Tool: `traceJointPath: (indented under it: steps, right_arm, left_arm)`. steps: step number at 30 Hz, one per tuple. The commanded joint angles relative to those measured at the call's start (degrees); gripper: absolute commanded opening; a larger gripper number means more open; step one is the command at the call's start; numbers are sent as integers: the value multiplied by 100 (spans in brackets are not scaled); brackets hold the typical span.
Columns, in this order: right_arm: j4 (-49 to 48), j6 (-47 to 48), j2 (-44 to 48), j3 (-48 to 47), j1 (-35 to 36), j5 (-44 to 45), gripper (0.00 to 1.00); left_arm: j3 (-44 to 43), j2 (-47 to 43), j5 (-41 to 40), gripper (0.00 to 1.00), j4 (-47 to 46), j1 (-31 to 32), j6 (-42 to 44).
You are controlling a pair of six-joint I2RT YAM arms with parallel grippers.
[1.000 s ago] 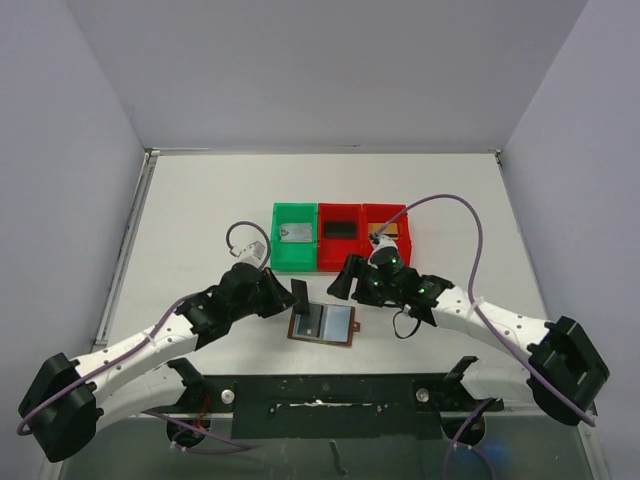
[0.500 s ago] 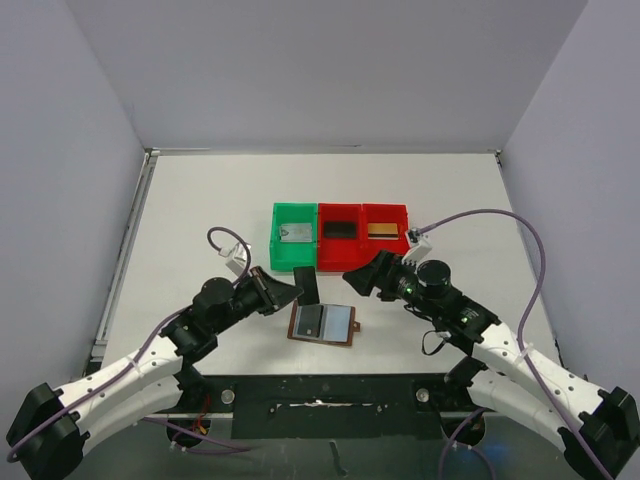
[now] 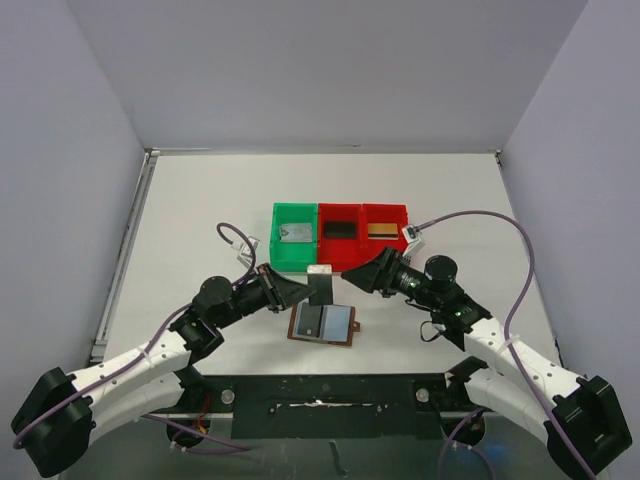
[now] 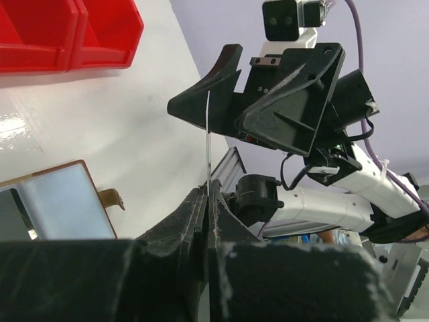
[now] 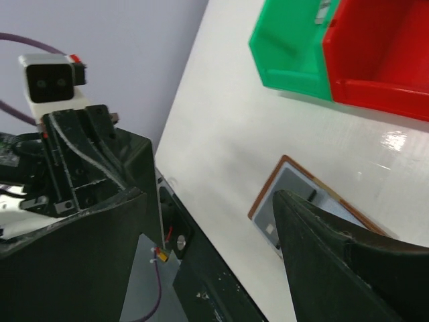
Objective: Take the credit cards out of the card holder
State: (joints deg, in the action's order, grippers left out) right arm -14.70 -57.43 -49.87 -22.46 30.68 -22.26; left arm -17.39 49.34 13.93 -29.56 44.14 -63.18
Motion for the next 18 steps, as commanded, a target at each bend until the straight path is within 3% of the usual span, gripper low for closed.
traceJointPath:
  steps: [1, 18]
  right_arm:
    - [-1350, -247, -146, -21, -18, -812, 77]
    - [-2399, -435, -997, -247, 347, -1498, 44]
  left_arm:
    - [-136, 59, 311, 0, -906, -37, -146]
    - [-201, 348, 714, 0, -1414, -54, -256]
